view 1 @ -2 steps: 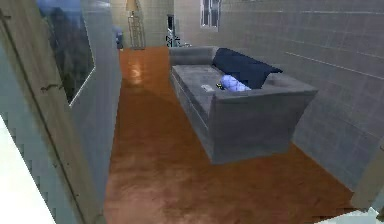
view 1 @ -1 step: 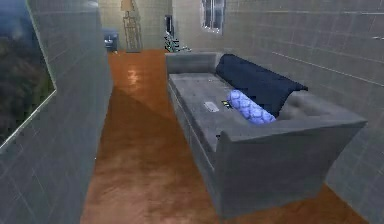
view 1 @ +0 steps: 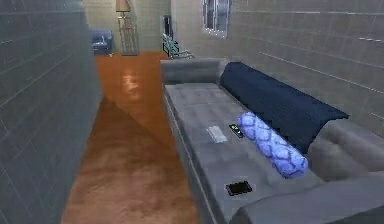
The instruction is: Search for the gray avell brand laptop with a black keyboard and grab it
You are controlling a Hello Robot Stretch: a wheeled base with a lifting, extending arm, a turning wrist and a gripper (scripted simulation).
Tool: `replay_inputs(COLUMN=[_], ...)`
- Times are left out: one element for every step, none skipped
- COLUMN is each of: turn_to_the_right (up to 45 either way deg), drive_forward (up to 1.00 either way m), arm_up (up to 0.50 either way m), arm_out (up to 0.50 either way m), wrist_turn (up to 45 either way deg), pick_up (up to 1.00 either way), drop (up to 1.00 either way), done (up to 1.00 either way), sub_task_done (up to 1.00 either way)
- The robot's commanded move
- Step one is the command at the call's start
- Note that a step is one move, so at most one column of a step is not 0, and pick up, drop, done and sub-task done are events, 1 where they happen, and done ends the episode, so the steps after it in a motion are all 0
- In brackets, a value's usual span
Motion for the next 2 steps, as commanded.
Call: replay_inputs(turn_to_the_right=[-18.0,0.0], drive_forward=[0.0,1.0], arm_up=[0.0,0.0], arm_out=[0.0,0.0], wrist_turn=[0.0,0.0], pick_up=[0.0,0.0], drop=[0.0,0.0], done=[0.0,0.0], sub_task_done=[0.0,0.0])
